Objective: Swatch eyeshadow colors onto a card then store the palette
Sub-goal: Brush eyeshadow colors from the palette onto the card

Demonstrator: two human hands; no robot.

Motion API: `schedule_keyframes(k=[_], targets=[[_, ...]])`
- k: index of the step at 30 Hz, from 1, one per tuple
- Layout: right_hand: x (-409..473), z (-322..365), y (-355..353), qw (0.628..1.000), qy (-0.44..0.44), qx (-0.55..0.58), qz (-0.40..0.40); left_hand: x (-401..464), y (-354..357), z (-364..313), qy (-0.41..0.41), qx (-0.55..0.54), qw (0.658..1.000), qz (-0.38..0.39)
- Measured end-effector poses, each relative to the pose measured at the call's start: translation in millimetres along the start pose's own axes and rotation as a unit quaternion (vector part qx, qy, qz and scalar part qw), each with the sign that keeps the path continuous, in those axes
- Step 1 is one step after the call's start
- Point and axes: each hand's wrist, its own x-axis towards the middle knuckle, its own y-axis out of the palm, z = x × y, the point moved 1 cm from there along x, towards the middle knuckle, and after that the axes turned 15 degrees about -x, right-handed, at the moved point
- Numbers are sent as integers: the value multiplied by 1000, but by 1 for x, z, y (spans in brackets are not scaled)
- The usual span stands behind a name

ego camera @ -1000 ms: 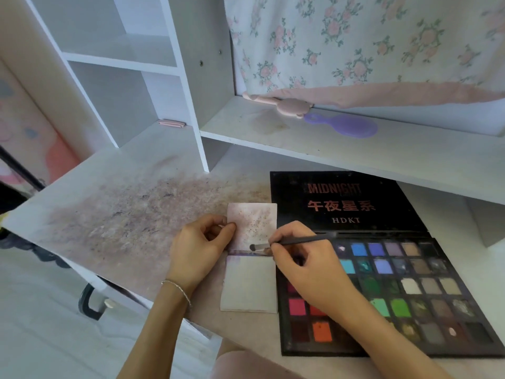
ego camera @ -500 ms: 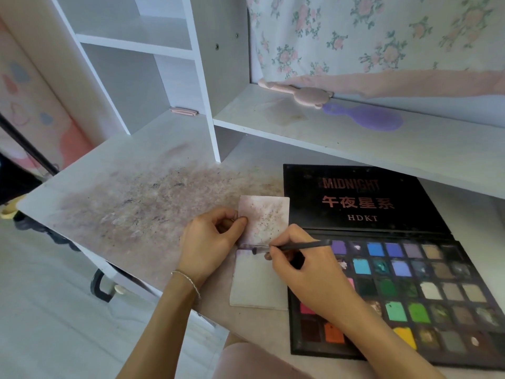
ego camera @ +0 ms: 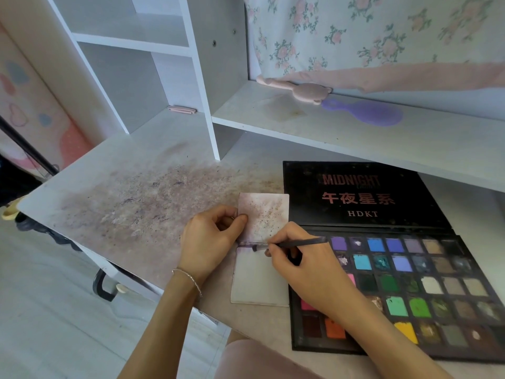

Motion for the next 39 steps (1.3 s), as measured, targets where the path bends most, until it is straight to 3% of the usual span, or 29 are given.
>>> schedule_keyframes(k=[39], targets=[[0,-3,3,1000,-5,-12,14,-1,0,-2,1,2,1000,8]])
